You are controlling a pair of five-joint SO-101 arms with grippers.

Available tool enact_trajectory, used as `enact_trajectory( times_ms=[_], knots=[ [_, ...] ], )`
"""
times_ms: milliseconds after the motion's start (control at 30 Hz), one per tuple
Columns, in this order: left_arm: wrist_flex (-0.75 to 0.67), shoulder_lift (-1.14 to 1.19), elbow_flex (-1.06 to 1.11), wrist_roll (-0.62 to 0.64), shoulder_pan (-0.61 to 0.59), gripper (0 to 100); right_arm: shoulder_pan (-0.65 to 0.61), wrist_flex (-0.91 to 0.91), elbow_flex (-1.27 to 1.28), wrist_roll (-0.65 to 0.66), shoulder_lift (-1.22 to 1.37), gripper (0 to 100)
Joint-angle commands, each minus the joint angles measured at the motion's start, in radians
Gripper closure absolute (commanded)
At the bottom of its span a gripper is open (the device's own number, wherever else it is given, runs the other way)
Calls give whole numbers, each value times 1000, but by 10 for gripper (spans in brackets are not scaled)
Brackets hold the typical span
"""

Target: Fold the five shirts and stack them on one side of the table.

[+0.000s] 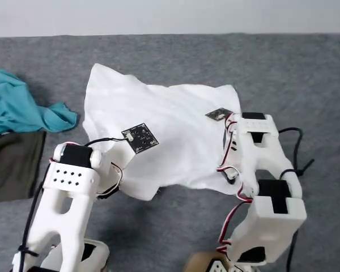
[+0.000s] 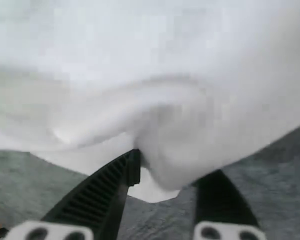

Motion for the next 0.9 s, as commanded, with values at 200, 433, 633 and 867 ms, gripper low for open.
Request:
enact_trajectory(
  times_ms=[200, 433, 633, 867],
  knots=[
    [5, -28, -18, 8, -9, 998, -18, 8, -8, -8, 45, 916],
    [5, -28, -18, 6, -8, 998, -16, 176, -110, -11, 8, 853],
    [5, -28, -18, 6, -5, 998, -24, 260, -112, -11, -133, 852],
    [5, -28, -18, 6, -5, 998, -27, 248, -57, -9, -114, 852]
  ],
)
